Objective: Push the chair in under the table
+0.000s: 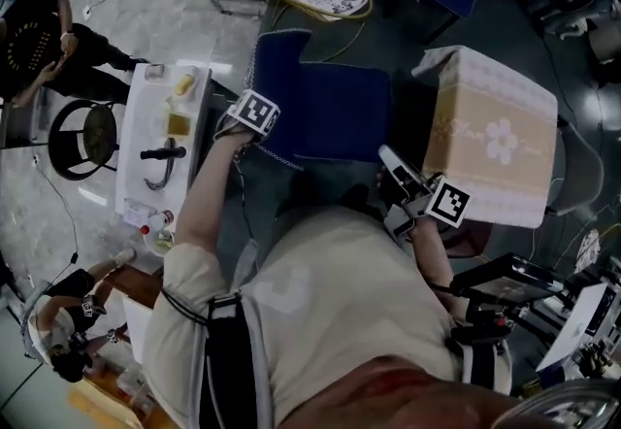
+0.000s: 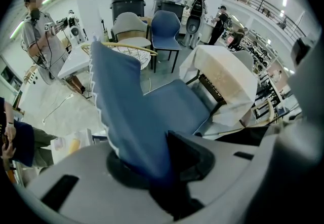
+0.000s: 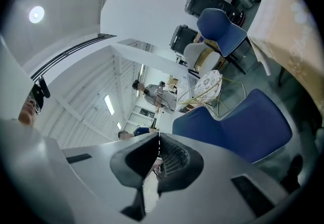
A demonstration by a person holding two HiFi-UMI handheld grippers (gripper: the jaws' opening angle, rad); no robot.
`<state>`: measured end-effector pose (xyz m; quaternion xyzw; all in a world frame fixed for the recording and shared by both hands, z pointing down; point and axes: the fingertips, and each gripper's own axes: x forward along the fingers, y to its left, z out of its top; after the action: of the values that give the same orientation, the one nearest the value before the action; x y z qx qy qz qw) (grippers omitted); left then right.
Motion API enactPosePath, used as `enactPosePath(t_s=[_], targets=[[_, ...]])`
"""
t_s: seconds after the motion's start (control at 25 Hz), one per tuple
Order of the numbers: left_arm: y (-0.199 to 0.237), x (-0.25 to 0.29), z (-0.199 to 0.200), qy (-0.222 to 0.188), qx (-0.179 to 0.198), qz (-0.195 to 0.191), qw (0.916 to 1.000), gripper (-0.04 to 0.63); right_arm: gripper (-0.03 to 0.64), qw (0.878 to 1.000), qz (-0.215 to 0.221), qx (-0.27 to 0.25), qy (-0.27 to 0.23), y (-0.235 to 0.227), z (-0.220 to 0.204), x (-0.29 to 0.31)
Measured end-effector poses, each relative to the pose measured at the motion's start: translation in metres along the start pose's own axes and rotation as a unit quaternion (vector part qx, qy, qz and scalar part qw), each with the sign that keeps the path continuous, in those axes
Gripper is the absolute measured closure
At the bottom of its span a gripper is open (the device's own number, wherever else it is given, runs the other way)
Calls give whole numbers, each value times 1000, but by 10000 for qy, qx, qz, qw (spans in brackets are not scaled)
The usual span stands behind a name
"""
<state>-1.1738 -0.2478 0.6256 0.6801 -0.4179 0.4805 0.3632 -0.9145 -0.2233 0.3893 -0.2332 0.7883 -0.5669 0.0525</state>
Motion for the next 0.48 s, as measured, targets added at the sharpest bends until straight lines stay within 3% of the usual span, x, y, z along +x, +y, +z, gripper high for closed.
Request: enactPosePath(t_s=[0.48], targets=[[-2, -3, 1, -2, -30, 6, 10000, 502, 604, 10000, -1, -46, 58, 2, -4, -3]])
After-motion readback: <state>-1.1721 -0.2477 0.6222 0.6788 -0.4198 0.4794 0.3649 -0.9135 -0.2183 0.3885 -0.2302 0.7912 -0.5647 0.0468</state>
